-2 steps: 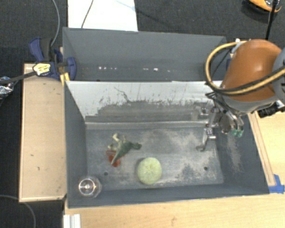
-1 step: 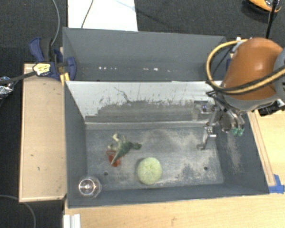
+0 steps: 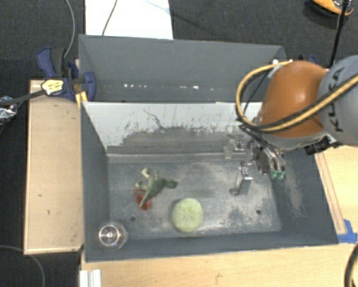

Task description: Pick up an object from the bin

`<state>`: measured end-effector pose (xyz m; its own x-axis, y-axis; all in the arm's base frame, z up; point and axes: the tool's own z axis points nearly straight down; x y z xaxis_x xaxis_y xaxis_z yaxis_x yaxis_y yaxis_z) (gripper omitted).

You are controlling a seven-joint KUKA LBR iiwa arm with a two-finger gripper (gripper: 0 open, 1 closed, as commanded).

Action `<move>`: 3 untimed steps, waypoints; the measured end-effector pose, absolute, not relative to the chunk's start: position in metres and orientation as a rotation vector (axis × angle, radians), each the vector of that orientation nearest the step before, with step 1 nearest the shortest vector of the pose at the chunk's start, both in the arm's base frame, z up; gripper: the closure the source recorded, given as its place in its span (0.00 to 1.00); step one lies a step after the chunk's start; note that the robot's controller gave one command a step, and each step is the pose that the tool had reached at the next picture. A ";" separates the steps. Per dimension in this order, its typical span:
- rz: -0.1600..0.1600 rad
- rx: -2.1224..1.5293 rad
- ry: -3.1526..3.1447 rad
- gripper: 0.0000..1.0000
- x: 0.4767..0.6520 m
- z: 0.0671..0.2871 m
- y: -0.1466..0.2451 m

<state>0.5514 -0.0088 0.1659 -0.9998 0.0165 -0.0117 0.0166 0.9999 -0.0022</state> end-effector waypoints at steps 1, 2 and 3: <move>0.003 -0.044 3.133 0.00 0.553 0.112 0.025; -0.001 -0.059 3.136 0.00 0.531 0.085 0.036; -0.002 -0.207 3.124 0.00 0.530 0.078 0.074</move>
Offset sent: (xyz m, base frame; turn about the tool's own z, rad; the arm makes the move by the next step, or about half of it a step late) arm -0.0353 0.0531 -0.0874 -0.0527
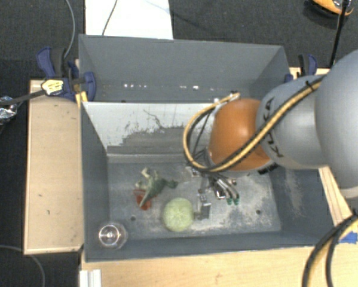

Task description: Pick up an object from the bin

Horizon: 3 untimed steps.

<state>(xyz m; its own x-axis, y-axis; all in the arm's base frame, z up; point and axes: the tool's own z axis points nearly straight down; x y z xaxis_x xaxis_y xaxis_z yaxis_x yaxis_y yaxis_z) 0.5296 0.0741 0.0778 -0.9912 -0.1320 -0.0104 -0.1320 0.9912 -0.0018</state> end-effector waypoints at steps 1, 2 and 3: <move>0.001 -0.453 3.102 0.00 0.525 0.072 0.099; 0.001 -0.360 3.111 0.00 0.516 0.071 0.104; 0.000 -0.738 3.050 1.00 0.506 0.070 0.122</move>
Offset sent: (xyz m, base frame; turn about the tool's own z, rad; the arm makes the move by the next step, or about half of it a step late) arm -0.0187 0.0285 -0.0078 -0.0720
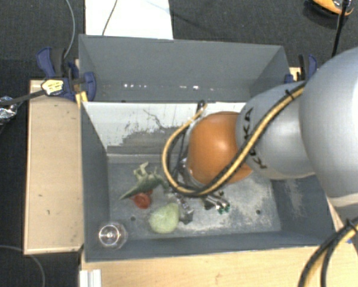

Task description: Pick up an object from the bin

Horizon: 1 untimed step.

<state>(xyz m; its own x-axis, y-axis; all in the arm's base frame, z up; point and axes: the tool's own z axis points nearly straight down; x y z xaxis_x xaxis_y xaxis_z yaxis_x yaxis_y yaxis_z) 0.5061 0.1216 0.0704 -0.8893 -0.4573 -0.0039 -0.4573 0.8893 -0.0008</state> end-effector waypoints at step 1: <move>0.000 -0.738 3.050 1.00 0.506 0.070 0.122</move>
Offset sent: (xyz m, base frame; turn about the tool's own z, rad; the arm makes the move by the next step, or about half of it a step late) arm -0.0054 0.0090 0.1431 0.0322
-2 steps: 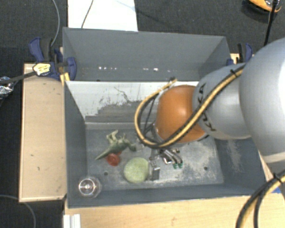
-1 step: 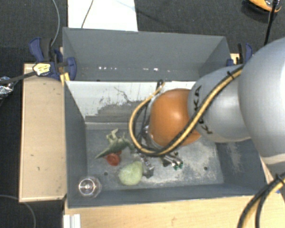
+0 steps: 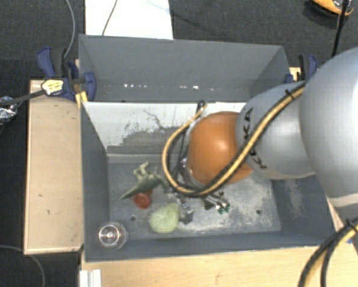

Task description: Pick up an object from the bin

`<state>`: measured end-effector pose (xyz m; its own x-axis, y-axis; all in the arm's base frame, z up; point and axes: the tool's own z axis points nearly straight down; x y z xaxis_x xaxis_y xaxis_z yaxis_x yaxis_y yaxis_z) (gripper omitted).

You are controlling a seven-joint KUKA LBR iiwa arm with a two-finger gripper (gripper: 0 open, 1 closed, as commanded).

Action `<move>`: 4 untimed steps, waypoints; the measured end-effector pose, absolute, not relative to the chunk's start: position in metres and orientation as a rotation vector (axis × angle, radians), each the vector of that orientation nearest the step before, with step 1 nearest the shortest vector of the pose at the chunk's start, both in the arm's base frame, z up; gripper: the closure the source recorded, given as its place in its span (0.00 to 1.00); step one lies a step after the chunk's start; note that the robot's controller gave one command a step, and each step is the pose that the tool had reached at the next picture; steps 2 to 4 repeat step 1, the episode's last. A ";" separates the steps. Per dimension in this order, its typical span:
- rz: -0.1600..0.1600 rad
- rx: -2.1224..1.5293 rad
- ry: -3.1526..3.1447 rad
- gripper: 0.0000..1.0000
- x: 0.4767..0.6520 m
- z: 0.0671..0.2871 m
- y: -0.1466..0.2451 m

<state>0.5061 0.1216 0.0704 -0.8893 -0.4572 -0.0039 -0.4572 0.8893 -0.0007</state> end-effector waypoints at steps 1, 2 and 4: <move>0.002 -0.692 3.056 1.00 0.502 0.215 0.131; 0.002 -0.692 3.056 1.00 0.502 0.215 0.131; 0.002 -0.692 3.056 1.00 0.502 0.215 0.131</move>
Offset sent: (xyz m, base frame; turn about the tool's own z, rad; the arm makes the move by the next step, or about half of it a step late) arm 0.0000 0.0000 0.0000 0.0000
